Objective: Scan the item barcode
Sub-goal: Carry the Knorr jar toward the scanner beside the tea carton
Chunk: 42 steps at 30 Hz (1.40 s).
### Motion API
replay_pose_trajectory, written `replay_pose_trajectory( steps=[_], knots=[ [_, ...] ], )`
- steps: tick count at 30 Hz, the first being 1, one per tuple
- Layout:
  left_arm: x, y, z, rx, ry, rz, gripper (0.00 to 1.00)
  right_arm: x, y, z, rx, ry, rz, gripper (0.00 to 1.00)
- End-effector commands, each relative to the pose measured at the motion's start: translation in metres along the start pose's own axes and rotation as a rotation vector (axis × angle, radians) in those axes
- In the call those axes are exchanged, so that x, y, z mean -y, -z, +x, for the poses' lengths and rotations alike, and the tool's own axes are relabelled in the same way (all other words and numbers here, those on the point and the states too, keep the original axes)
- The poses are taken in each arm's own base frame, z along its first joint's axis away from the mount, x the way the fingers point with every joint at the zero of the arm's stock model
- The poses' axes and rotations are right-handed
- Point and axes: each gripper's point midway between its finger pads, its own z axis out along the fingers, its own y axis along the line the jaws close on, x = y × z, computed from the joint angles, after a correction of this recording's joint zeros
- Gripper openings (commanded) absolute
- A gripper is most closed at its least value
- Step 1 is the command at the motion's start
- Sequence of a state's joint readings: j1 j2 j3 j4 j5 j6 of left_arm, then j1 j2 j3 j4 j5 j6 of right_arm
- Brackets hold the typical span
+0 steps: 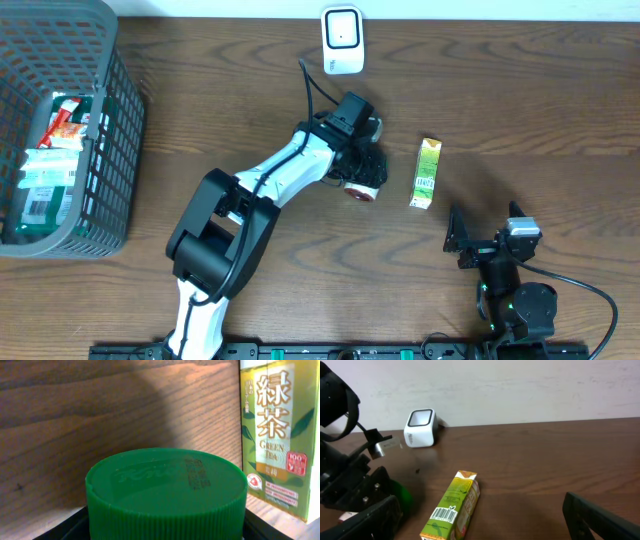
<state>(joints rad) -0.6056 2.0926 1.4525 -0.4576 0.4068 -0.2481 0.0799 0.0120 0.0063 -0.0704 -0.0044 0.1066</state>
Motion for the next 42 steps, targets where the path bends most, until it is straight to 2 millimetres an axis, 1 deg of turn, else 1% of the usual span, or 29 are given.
replay_pose_trajectory(
  steps=[1, 3, 5, 7, 8, 11, 14, 17, 19, 21, 24, 27, 32, 34, 38, 40, 42],
  knots=[
    [-0.004, -0.001, -0.006, 0.022, 0.008, -0.022, 0.72, -0.002, 0.000, 0.001, -0.001, -0.011, -0.008, 0.99],
    [-0.003, -0.001, -0.006, 0.021, 0.008, -0.021, 0.79, -0.002, 0.000, 0.000, 0.000, -0.011, -0.008, 0.99],
    [-0.003, 0.000, -0.007, 0.024, 0.007, -0.021, 0.82, -0.002, 0.000, 0.000, -0.001, -0.011, -0.008, 0.99],
    [-0.003, 0.000, -0.009, 0.030, 0.005, -0.019, 0.90, -0.002, 0.000, 0.001, -0.001, -0.011, -0.008, 0.99],
    [-0.002, 0.001, -0.010, 0.032, 0.004, -0.018, 0.92, -0.002, 0.000, 0.001, -0.001, -0.011, -0.008, 0.99],
    [0.001, 0.004, -0.013, 0.044, -0.001, -0.014, 0.93, -0.002, 0.000, 0.000, 0.000, -0.011, -0.008, 0.99],
    [0.006, 0.014, -0.021, 0.076, -0.015, -0.004, 0.93, -0.002, 0.000, 0.000, 0.000, -0.011, -0.008, 0.99],
    [0.011, 0.026, -0.031, 0.122, -0.029, -0.012, 0.93, -0.002, 0.000, 0.000, -0.001, -0.011, -0.008, 0.99],
    [0.009, 0.038, -0.038, 0.161, -0.036, -0.045, 0.93, -0.002, 0.000, 0.001, -0.001, -0.011, -0.008, 0.99],
    [0.007, 0.053, -0.047, 0.210, -0.082, -0.095, 0.93, -0.002, 0.000, 0.001, -0.001, -0.011, -0.008, 0.99],
    [0.003, 0.066, -0.054, 0.251, -0.096, -0.141, 0.94, -0.002, 0.000, 0.001, -0.001, -0.011, -0.008, 0.99],
    [0.005, 0.078, -0.056, 0.269, -0.128, -0.148, 0.94, -0.002, 0.000, 0.000, -0.001, -0.011, -0.008, 0.99],
    [0.008, 0.099, -0.048, 0.259, -0.139, -0.160, 0.94, -0.002, 0.000, 0.001, -0.001, -0.011, -0.008, 0.99],
    [0.007, 0.102, -0.042, 0.233, -0.179, -0.175, 0.94, -0.002, 0.000, 0.001, -0.001, -0.011, -0.008, 0.99],
    [-0.016, 0.103, -0.027, 0.184, -0.160, -0.340, 0.94, -0.002, 0.000, 0.000, -0.001, -0.011, -0.008, 0.99],
    [-0.014, 0.098, -0.020, 0.159, -0.174, -0.350, 0.94, -0.002, 0.000, 0.001, -0.001, -0.011, -0.008, 0.99],
    [-0.001, 0.093, -0.016, 0.148, -0.195, -0.317, 0.94, -0.002, 0.000, 0.000, 0.000, -0.011, -0.008, 0.99]
  ],
)
